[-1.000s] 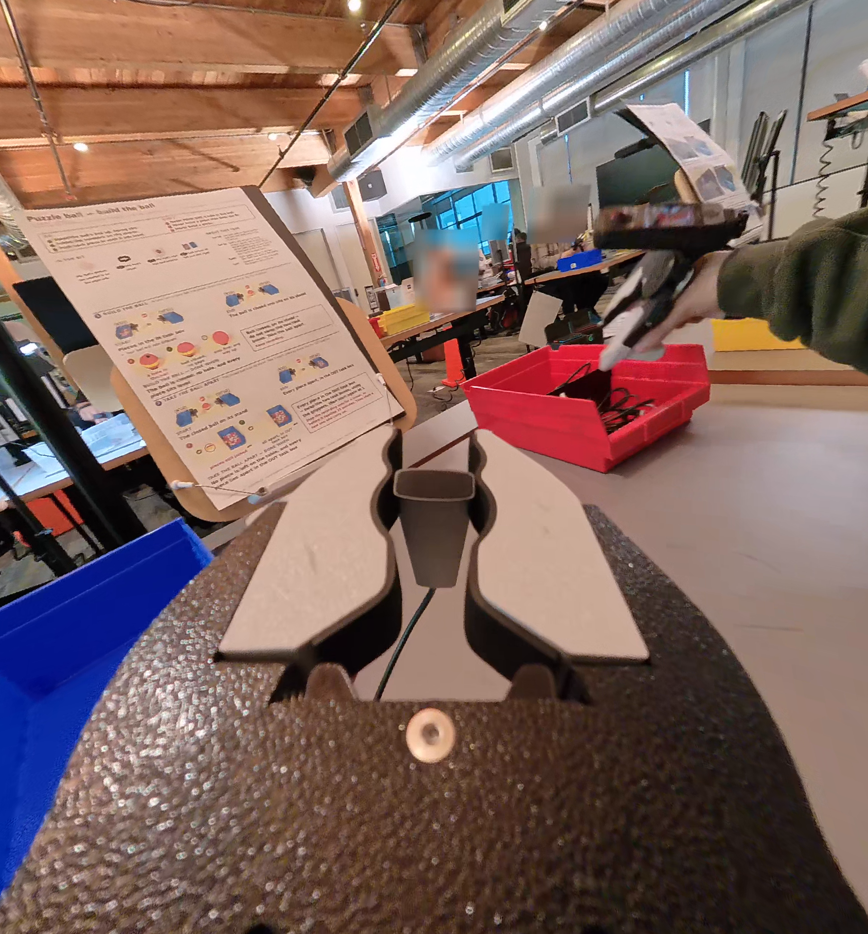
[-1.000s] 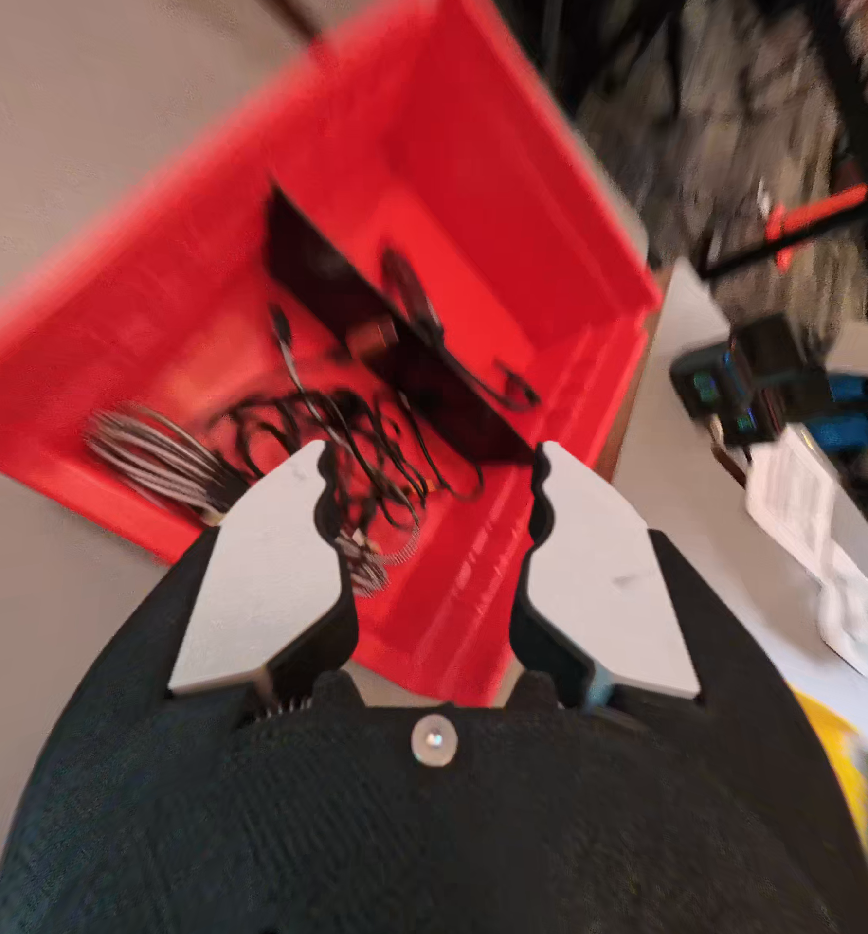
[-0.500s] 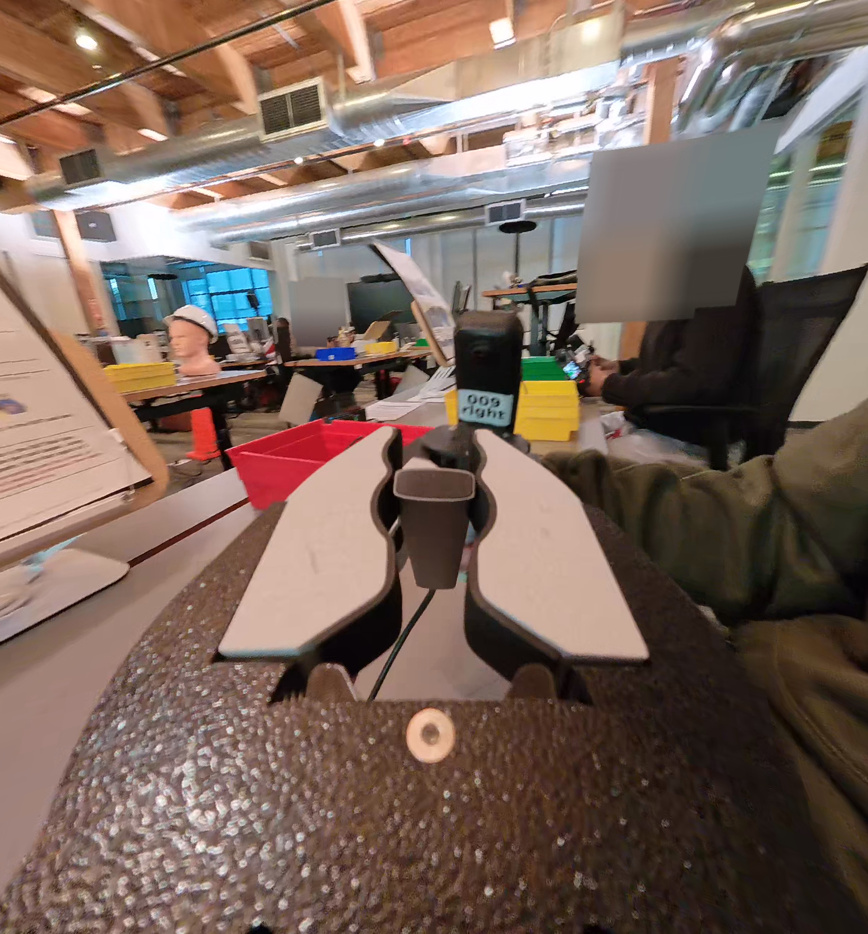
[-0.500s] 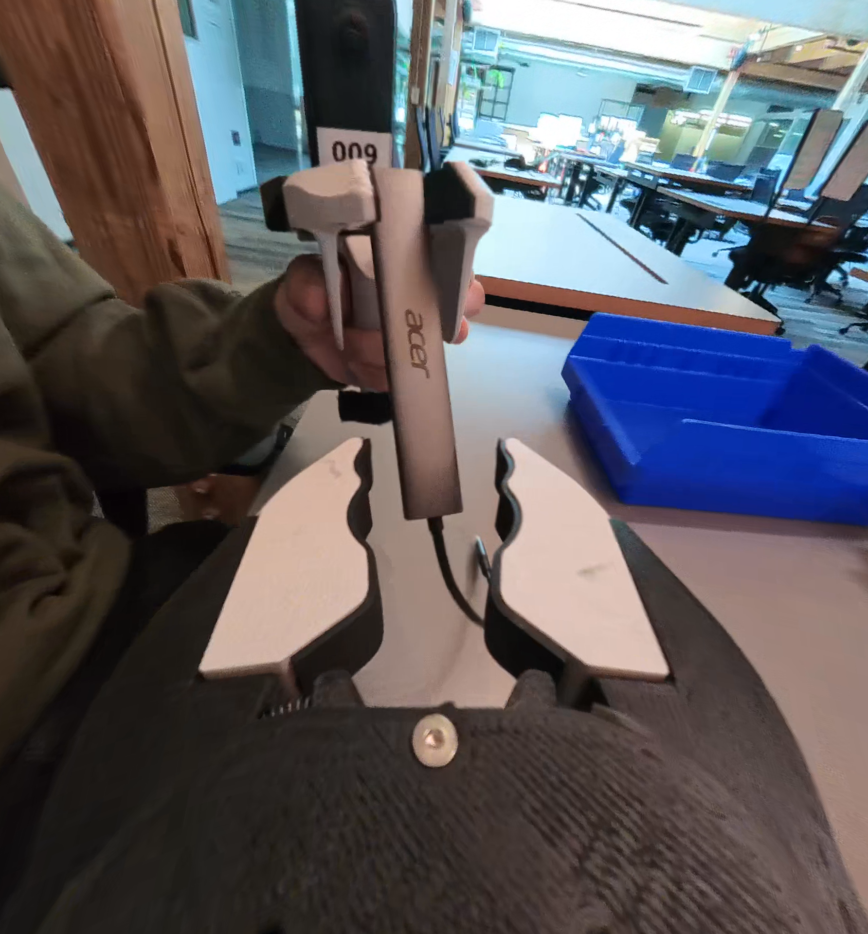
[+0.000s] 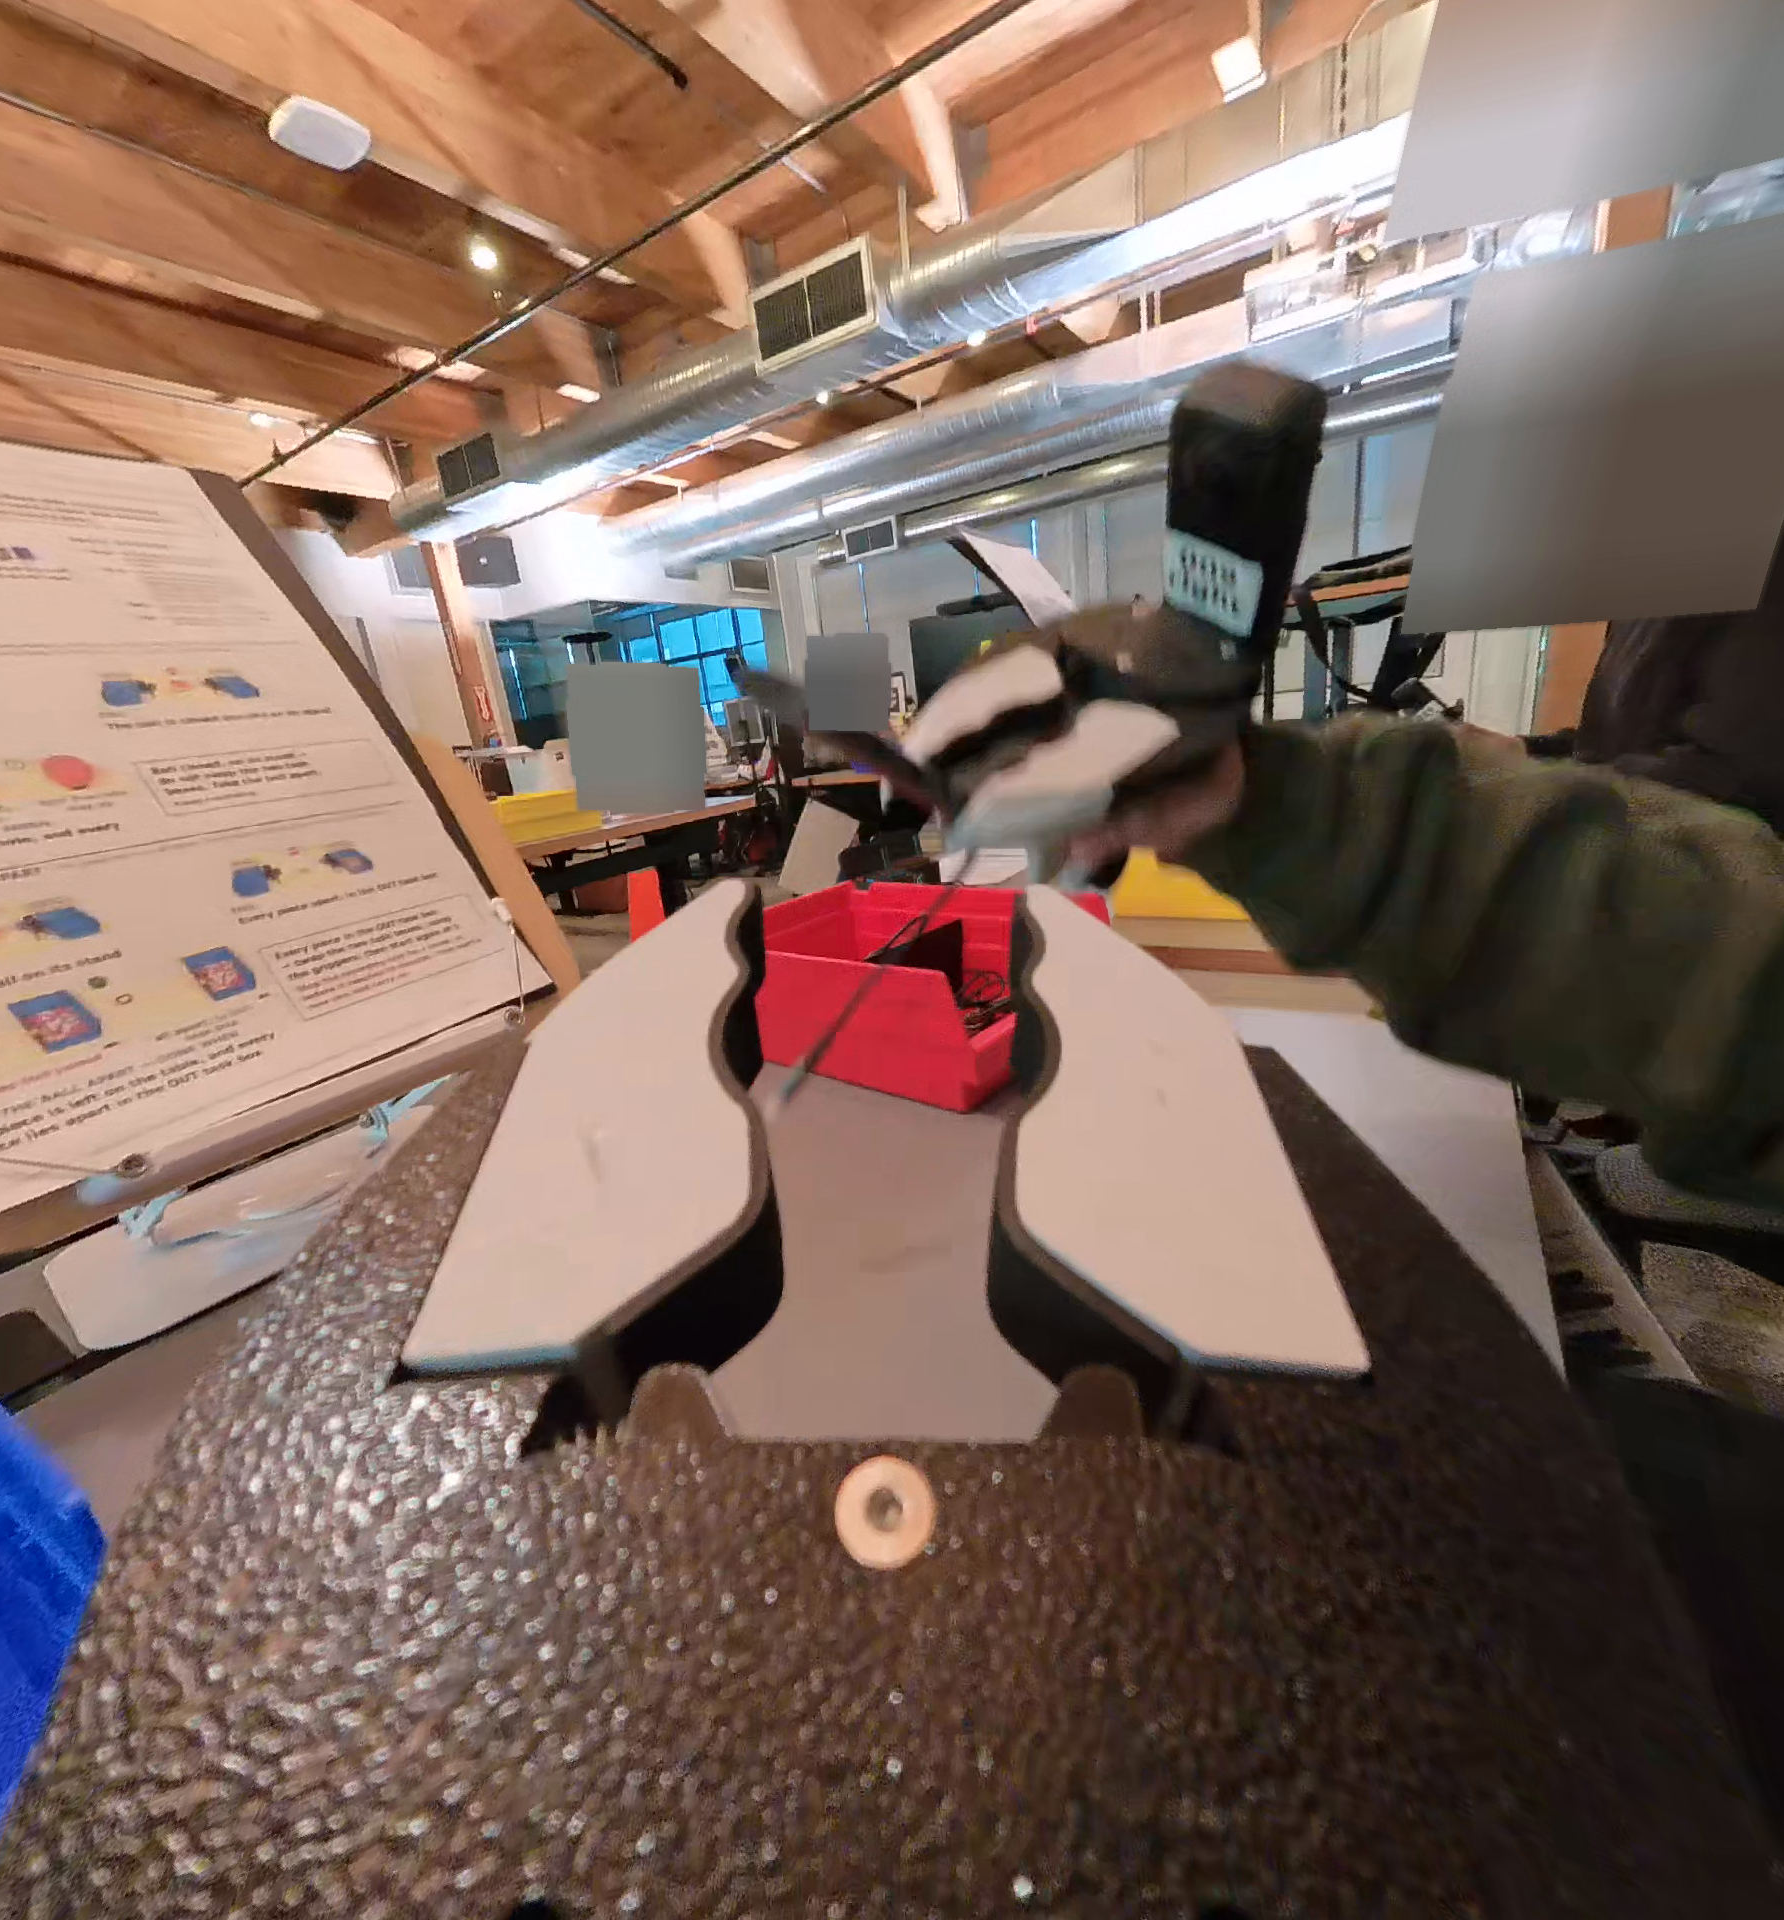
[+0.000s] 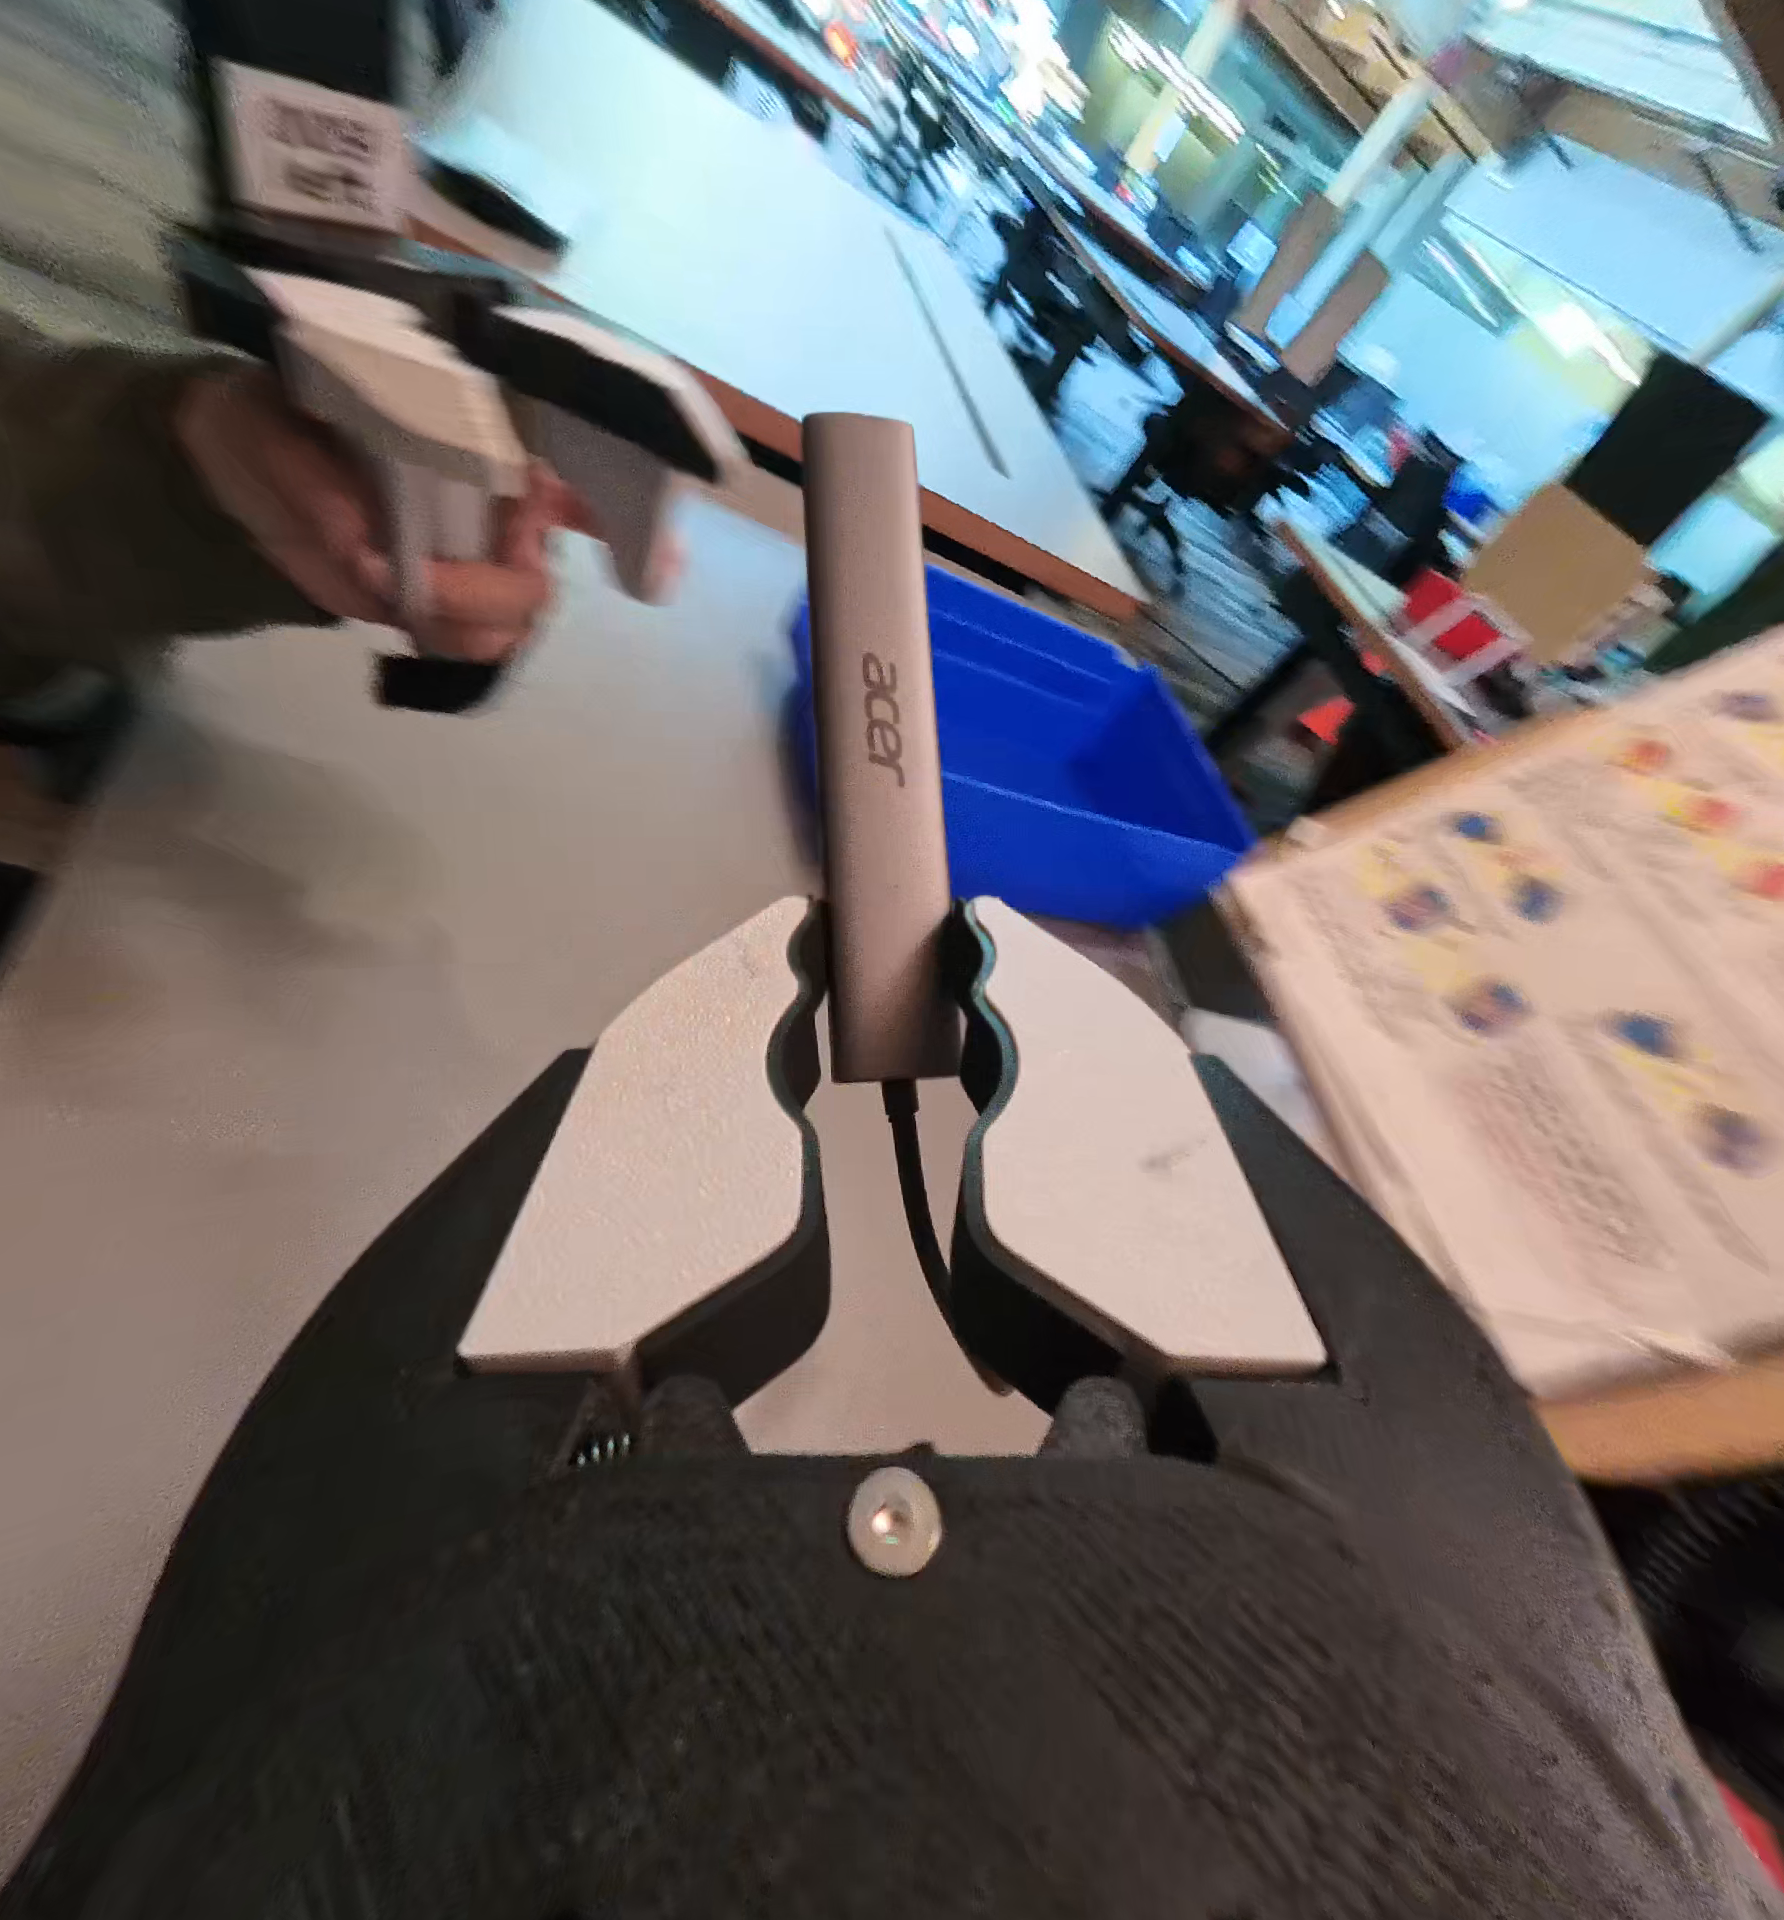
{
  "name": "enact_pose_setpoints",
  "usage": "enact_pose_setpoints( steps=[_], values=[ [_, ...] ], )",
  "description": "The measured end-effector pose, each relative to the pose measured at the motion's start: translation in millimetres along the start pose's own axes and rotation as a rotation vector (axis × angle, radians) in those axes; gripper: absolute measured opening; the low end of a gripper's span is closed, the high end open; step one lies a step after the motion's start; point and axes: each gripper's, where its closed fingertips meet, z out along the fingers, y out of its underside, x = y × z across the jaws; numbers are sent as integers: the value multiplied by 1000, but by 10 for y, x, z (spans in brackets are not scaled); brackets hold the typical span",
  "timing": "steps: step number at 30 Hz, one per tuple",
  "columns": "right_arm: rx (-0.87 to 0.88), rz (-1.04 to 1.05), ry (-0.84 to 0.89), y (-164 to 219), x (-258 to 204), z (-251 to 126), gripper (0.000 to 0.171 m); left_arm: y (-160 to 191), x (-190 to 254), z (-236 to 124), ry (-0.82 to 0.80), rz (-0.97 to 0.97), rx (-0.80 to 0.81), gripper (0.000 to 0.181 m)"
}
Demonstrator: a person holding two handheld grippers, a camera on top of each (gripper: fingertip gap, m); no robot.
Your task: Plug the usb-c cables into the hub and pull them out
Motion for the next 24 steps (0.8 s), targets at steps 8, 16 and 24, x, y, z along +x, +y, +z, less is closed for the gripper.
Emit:
enact_pose_setpoints(
  steps=[8,16,24],
  values=[
    [-369,-71,349,738,1930,-1249,24,256,-80,48,-20,-54,-50,37],
    [-470,201,447,2112,2384,-1570,24,567,-80,105,-11,-91,-122,35],
    [-806,302,431,3003,2270,-1868,52,1050,172,304,57,-105,-270,35]
  ],
)
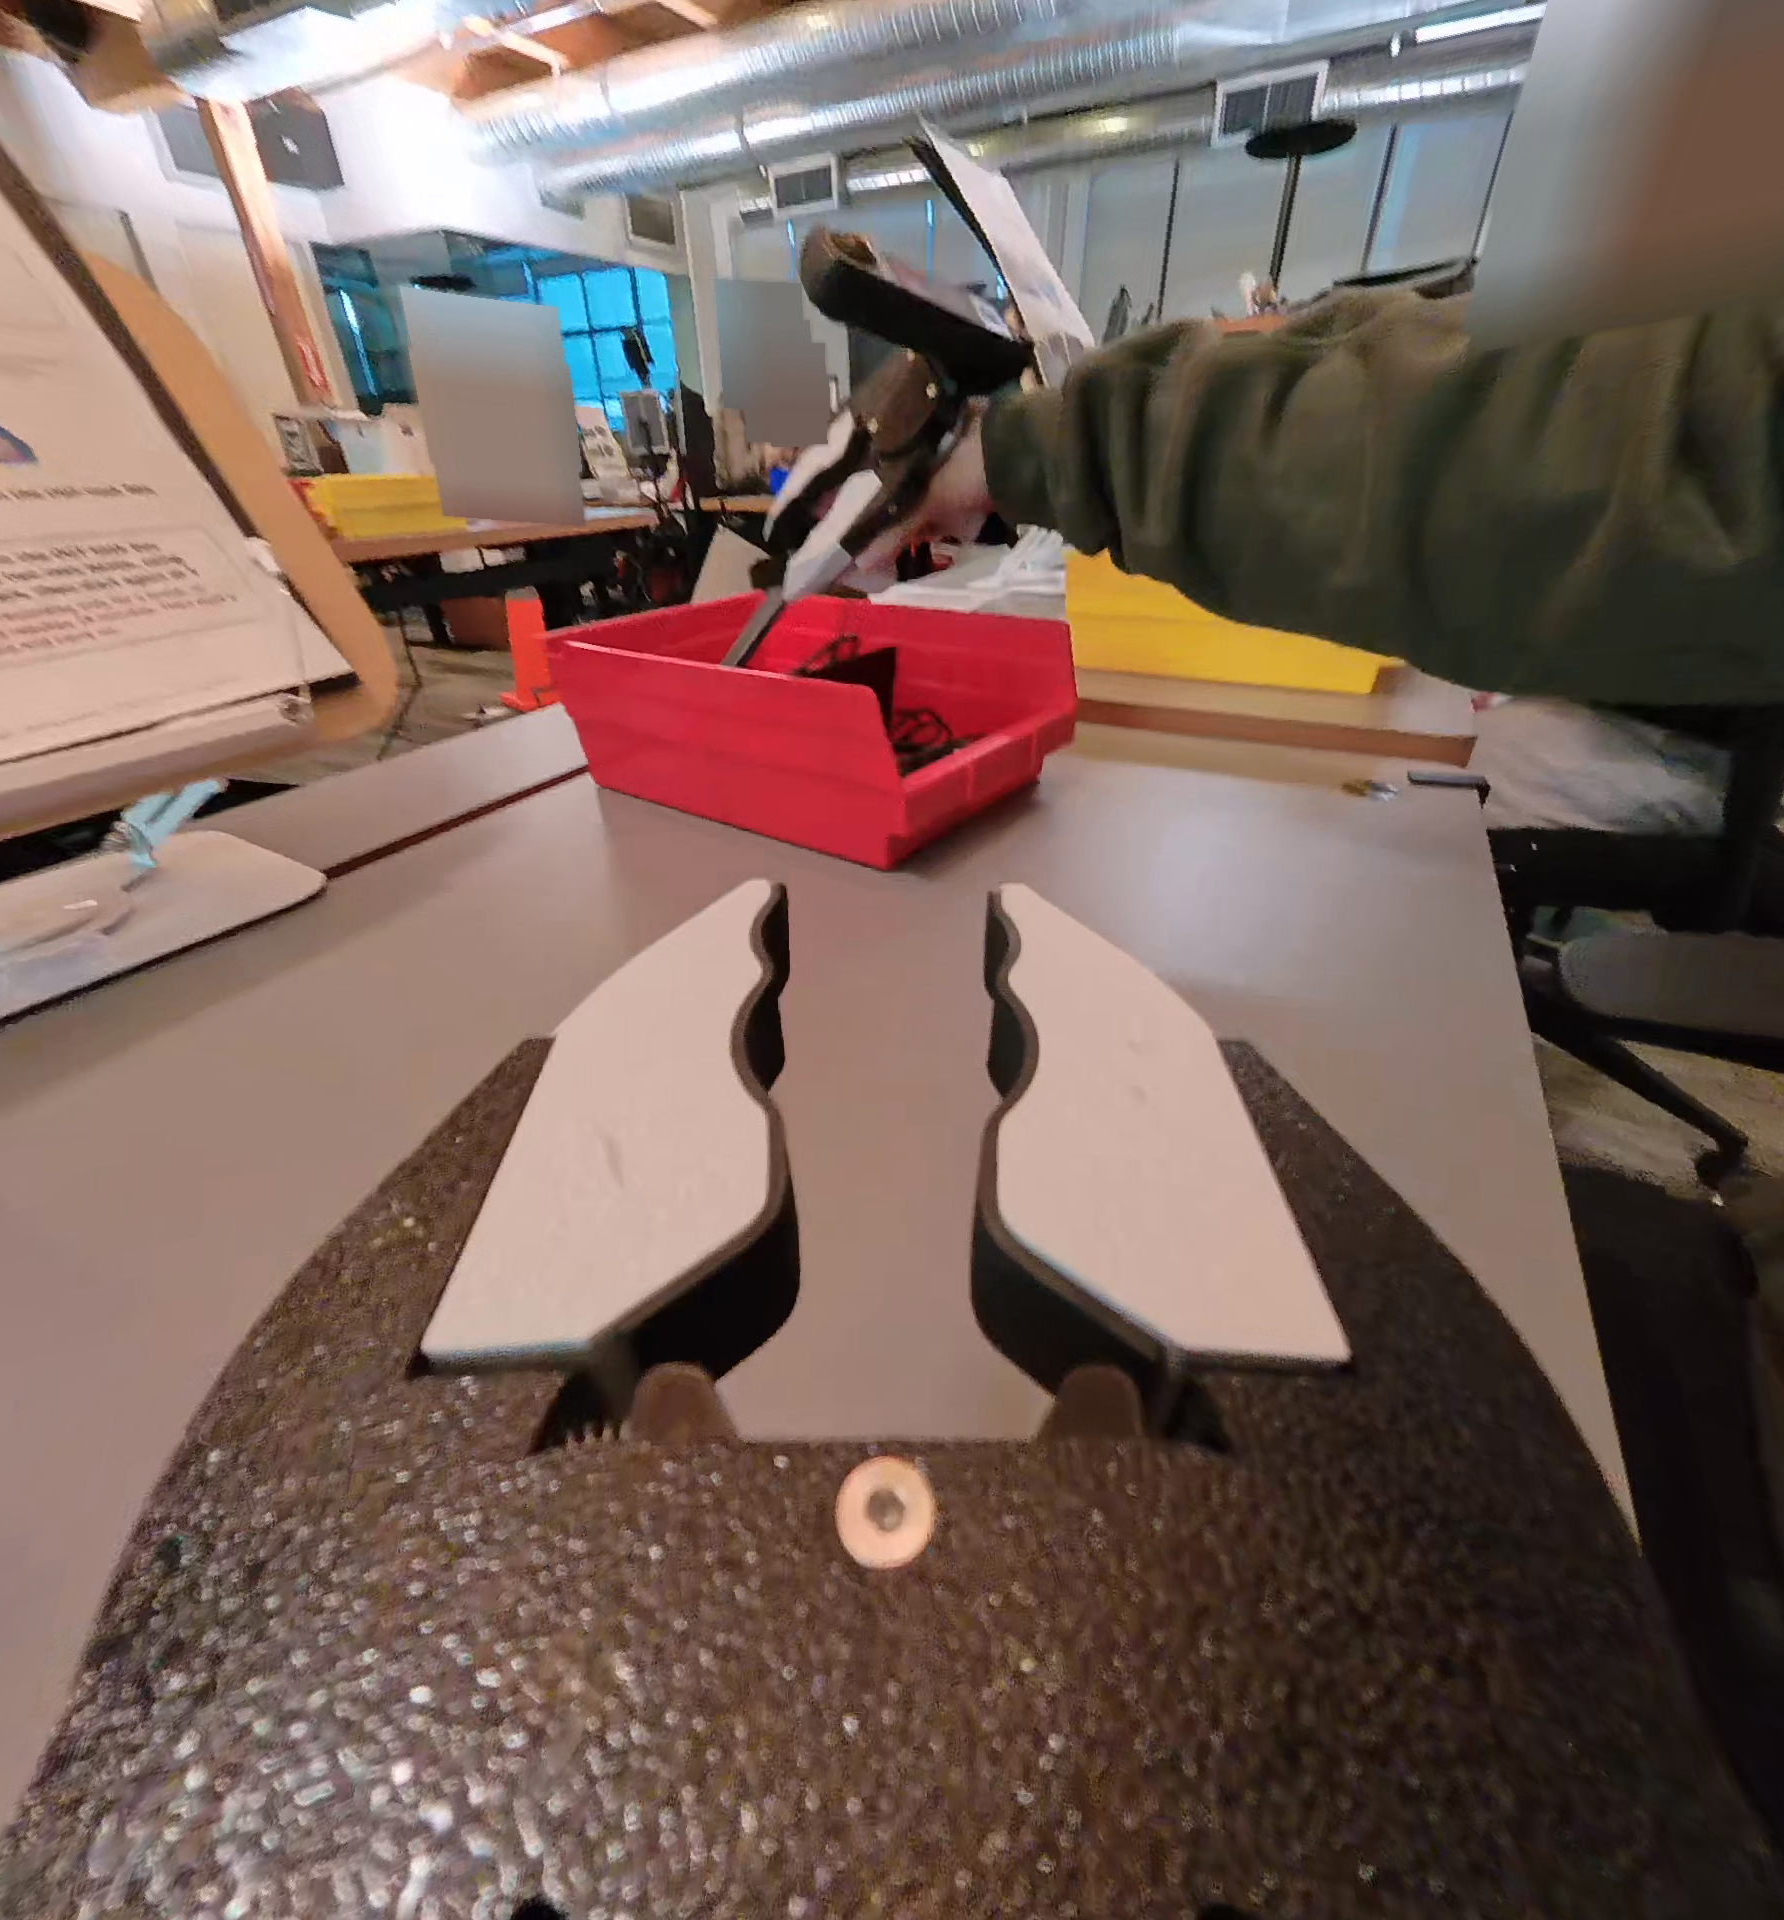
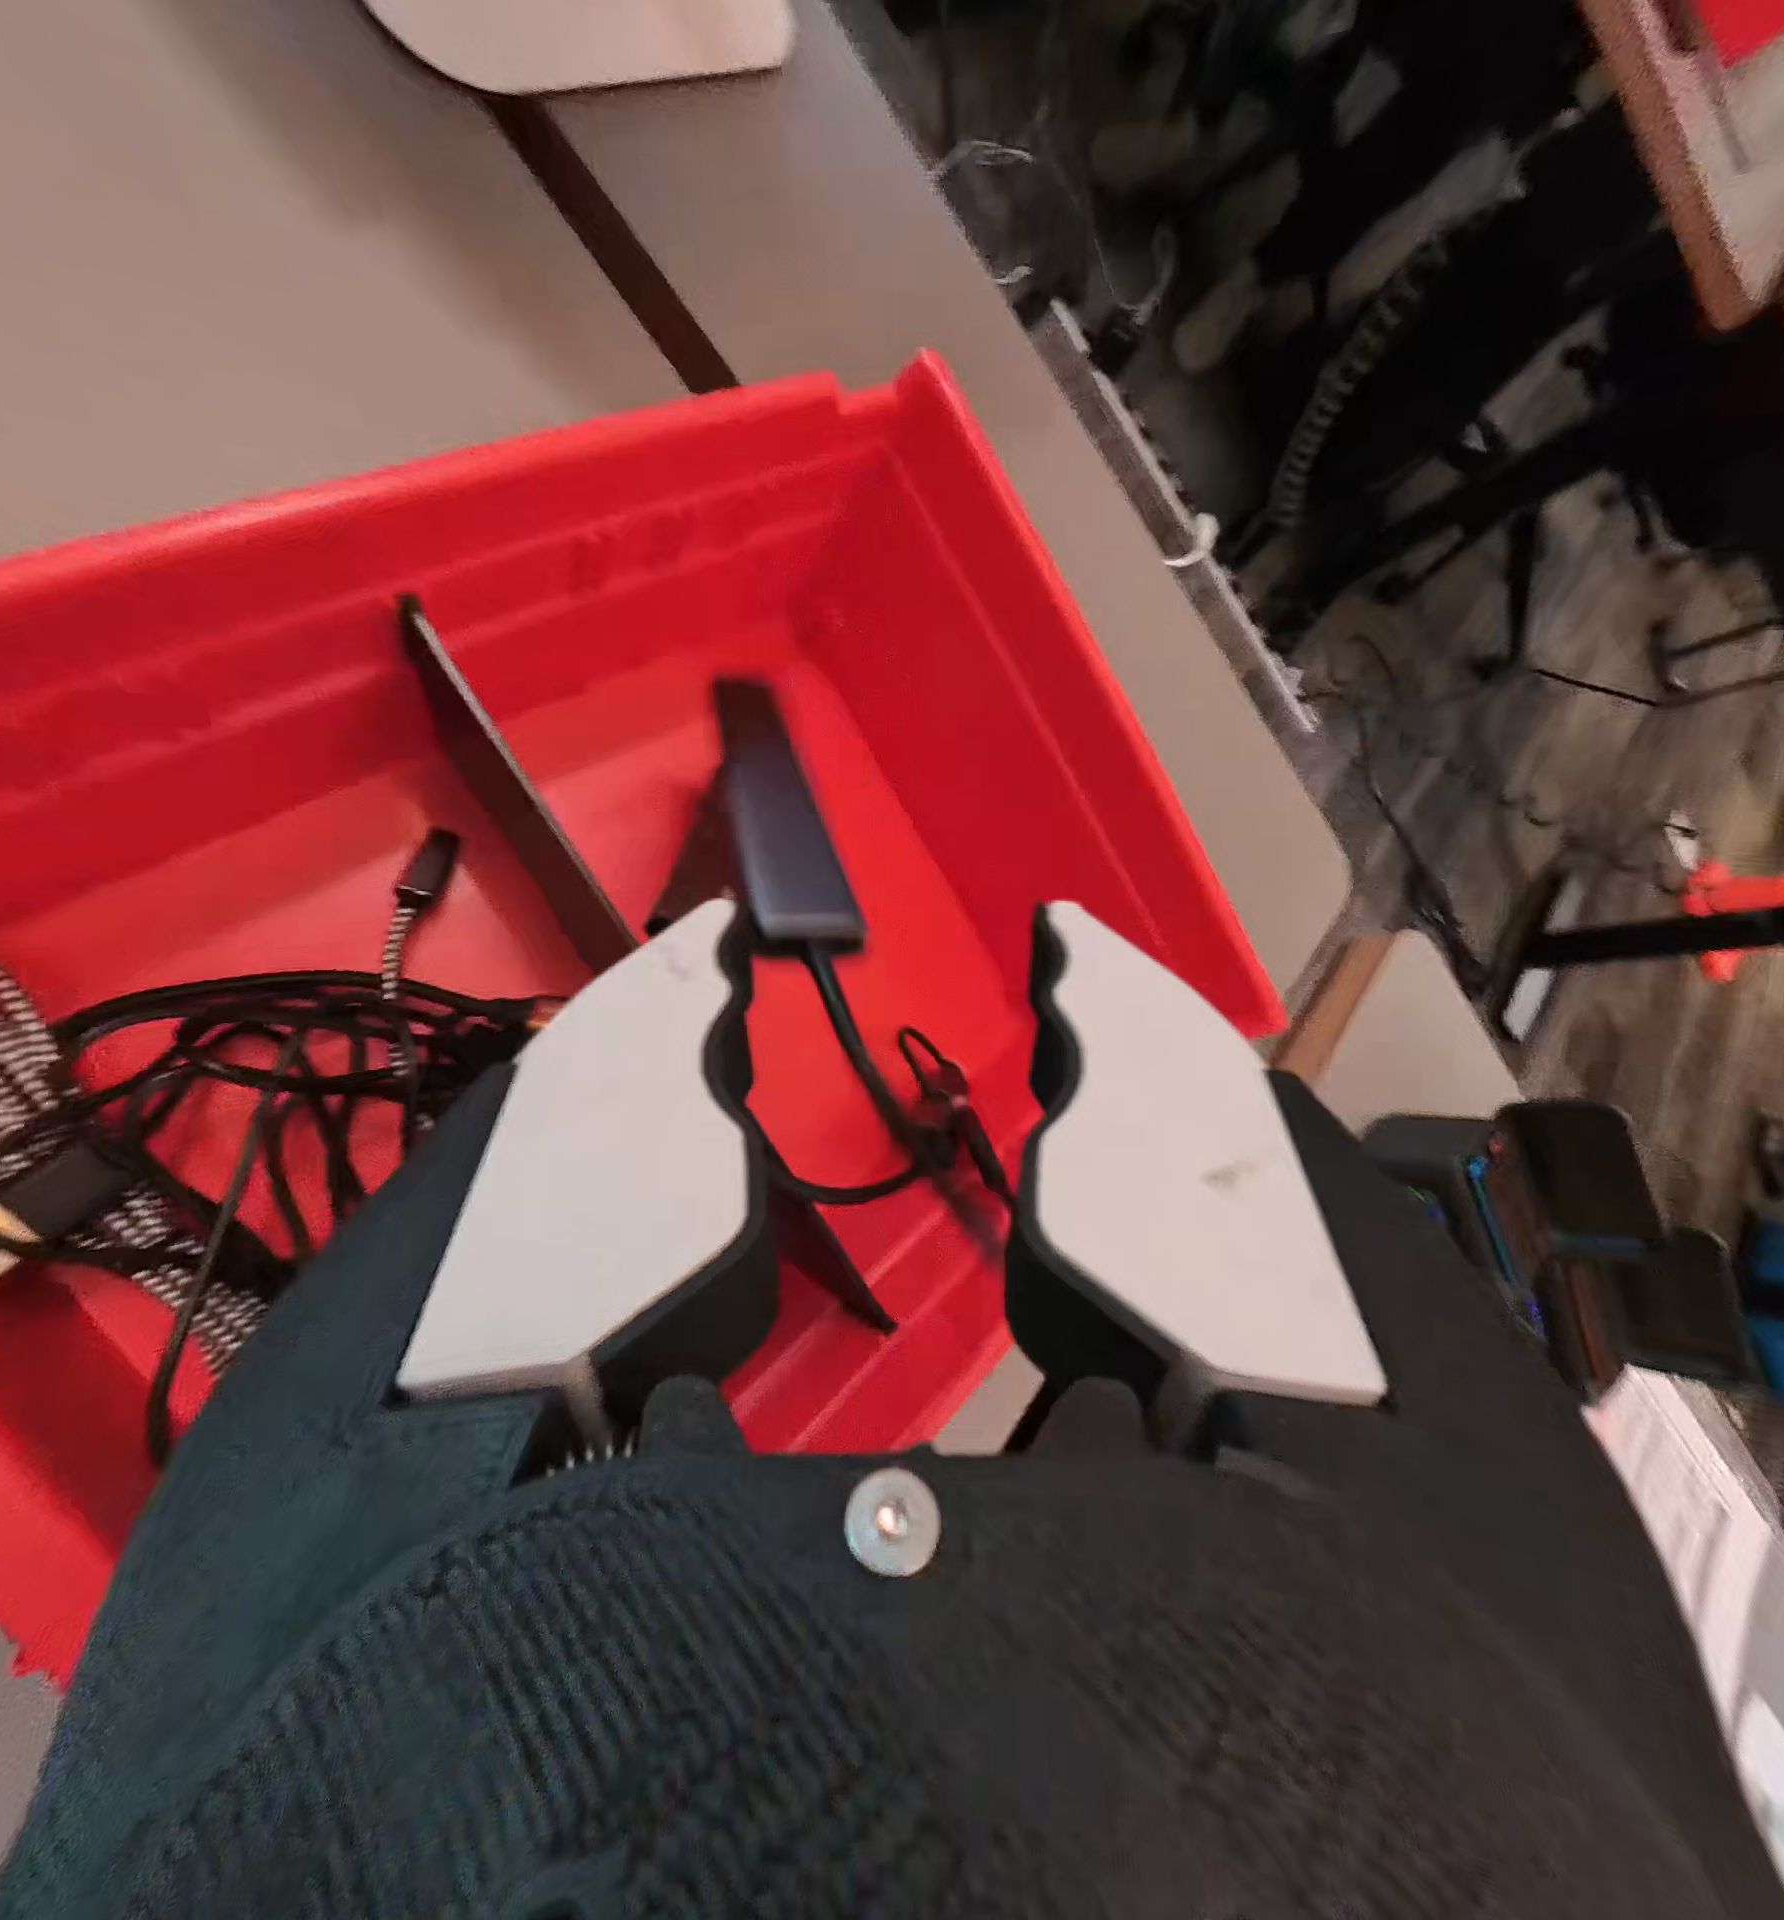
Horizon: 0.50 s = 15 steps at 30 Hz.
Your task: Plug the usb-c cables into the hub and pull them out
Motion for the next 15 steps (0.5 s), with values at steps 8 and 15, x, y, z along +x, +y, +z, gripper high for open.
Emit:
enact_pose_setpoints(
  steps=[8,15],
  values=[
    [318,384,180,11,-287,-972,55,324,171,573,-76,-19,-169,45],
    [376,555,169,440,-1120,-1061,58,233,32,1708,-255,-124,-326,74]
  ],
)
